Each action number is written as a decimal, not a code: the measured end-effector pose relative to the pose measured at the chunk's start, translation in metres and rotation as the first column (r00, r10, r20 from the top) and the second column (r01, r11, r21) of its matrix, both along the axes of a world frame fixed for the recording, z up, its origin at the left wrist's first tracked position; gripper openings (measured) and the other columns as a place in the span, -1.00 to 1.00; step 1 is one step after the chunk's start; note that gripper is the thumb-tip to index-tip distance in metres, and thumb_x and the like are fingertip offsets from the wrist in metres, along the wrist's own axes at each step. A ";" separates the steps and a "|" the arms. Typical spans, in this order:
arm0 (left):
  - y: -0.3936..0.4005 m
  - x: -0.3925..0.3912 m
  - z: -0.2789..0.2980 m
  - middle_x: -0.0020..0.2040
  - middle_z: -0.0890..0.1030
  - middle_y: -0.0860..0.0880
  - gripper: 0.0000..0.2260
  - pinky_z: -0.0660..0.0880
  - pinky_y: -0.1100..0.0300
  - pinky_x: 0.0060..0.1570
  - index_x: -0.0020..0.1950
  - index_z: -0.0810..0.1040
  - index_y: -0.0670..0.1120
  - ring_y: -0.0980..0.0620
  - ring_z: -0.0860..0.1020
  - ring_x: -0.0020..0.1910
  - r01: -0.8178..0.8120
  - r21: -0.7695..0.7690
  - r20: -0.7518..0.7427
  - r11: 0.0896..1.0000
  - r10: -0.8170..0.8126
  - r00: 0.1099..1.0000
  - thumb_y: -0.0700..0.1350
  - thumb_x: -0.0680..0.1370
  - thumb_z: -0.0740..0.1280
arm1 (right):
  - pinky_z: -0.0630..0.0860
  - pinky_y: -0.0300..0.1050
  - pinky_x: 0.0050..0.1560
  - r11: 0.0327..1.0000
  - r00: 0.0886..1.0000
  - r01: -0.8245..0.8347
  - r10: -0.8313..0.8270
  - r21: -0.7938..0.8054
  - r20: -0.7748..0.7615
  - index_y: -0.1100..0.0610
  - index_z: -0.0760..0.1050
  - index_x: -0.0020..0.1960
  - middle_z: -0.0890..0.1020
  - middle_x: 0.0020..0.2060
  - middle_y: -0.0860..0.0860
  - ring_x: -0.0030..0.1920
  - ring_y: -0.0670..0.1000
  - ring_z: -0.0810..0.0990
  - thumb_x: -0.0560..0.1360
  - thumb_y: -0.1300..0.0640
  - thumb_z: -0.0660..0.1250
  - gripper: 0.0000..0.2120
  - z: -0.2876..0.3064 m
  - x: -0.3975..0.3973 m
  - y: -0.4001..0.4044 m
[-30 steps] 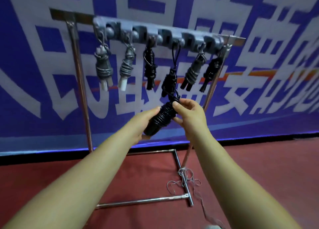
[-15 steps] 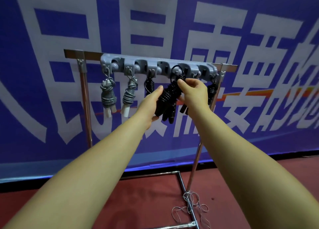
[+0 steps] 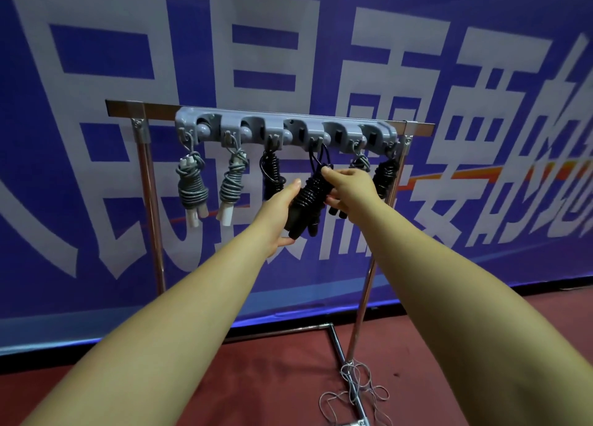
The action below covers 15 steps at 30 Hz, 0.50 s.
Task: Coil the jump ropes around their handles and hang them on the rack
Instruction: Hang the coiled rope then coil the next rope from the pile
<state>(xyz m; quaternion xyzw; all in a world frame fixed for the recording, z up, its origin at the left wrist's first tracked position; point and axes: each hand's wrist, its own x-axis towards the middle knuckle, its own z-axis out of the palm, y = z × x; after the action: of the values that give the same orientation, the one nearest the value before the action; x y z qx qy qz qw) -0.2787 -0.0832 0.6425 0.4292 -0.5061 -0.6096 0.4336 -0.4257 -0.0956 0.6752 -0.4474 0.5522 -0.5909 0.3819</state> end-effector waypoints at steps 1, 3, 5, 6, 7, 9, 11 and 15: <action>0.001 0.000 -0.004 0.25 0.54 -0.03 -0.63 0.32 -0.16 0.25 0.27 0.47 0.12 -0.09 0.43 0.29 -0.002 -0.001 0.009 1.000 0.002 1.000 0.26 0.55 0.19 | 0.63 -0.03 0.02 1.000 1.000 -0.009 0.009 -0.001 0.011 0.19 0.49 0.11 0.64 0.06 0.16 -0.03 0.07 0.66 0.51 0.06 0.41 -0.73 -0.005 0.000 0.002; 0.003 -0.002 -0.012 0.38 0.45 -0.06 -0.56 0.21 -0.17 0.34 0.36 0.41 0.09 -0.11 0.35 0.39 -0.011 -0.010 0.018 1.000 0.011 1.000 0.26 0.56 0.17 | 0.61 -0.07 -0.03 1.000 1.000 -0.023 0.023 0.001 0.002 0.21 0.44 0.24 0.60 0.12 0.11 0.04 0.04 0.62 0.52 0.05 0.39 -0.63 -0.014 0.003 0.009; 0.009 -0.006 -0.022 0.49 0.31 -0.05 -0.51 0.12 -0.11 0.40 0.46 0.31 0.06 -0.07 0.22 0.48 -0.034 -0.040 0.017 0.999 0.034 0.999 0.23 0.59 0.13 | 0.57 -0.15 -0.11 0.999 0.999 -0.036 0.036 0.021 -0.029 0.21 0.37 0.33 0.54 0.15 0.06 0.04 -0.02 0.55 0.53 0.03 0.38 -0.54 -0.026 0.004 0.019; 0.013 -0.008 -0.027 0.52 0.24 -0.03 -0.50 0.09 -0.07 0.42 0.50 0.26 0.05 -0.04 0.16 0.50 -0.048 -0.061 0.026 0.997 0.050 0.998 0.22 0.60 0.12 | 0.57 -0.13 -0.08 0.998 0.998 -0.042 0.044 0.037 -0.039 0.20 0.36 0.36 0.52 0.16 0.05 0.04 -0.03 0.52 0.53 0.02 0.37 -0.52 -0.035 0.002 0.024; 0.017 -0.009 -0.033 0.54 0.19 -0.01 -0.49 0.06 -0.04 0.43 0.52 0.21 0.05 0.00 0.12 0.52 -0.059 -0.080 0.041 0.995 0.062 0.997 0.21 0.61 0.10 | 0.57 -0.08 -0.01 0.997 0.998 -0.052 0.055 0.058 -0.044 0.21 0.36 0.36 0.51 0.17 0.05 0.05 -0.03 0.52 0.53 0.00 0.37 -0.50 -0.044 0.000 0.028; 0.027 -0.017 -0.052 0.56 0.13 0.01 -0.46 0.03 -0.06 0.45 0.53 0.18 0.06 0.01 0.08 0.53 -0.077 -0.055 0.062 0.996 0.080 0.995 0.24 0.60 0.09 | 0.56 -0.01 0.10 0.991 0.996 -0.073 0.077 0.112 -0.033 0.19 0.34 0.39 0.50 0.16 0.03 0.10 0.01 0.53 0.53 -0.03 0.37 -0.47 -0.066 -0.011 0.039; 0.042 -0.031 -0.080 0.55 0.16 -0.02 -0.44 0.05 -0.10 0.46 0.53 0.18 0.05 -0.03 0.10 0.53 -0.072 0.016 0.084 0.997 0.071 0.994 0.25 0.59 0.09 | 0.55 0.00 0.09 0.983 0.996 -0.089 0.091 0.163 -0.002 0.16 0.36 0.37 0.50 0.15 0.03 0.13 0.04 0.54 0.53 -0.03 0.36 -0.51 -0.096 -0.029 0.053; 0.077 -0.080 -0.156 0.47 0.34 -0.04 -0.51 0.20 0.00 0.31 0.48 0.29 -0.02 -0.01 0.26 0.46 -0.023 0.118 0.191 0.993 0.000 0.982 0.18 0.61 0.11 | 0.53 -0.03 -0.03 0.965 0.999 -0.036 0.035 0.261 0.007 0.16 0.44 0.23 0.57 0.07 0.05 0.05 0.05 0.58 0.53 0.03 0.37 -0.66 -0.176 -0.084 0.090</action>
<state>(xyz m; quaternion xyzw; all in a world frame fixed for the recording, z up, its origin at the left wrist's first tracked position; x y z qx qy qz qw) -0.3586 -0.0057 0.4862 0.5139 -0.5052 -0.5924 0.3603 -0.5096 -0.0061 0.4993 -0.4023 0.6167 -0.5064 0.4488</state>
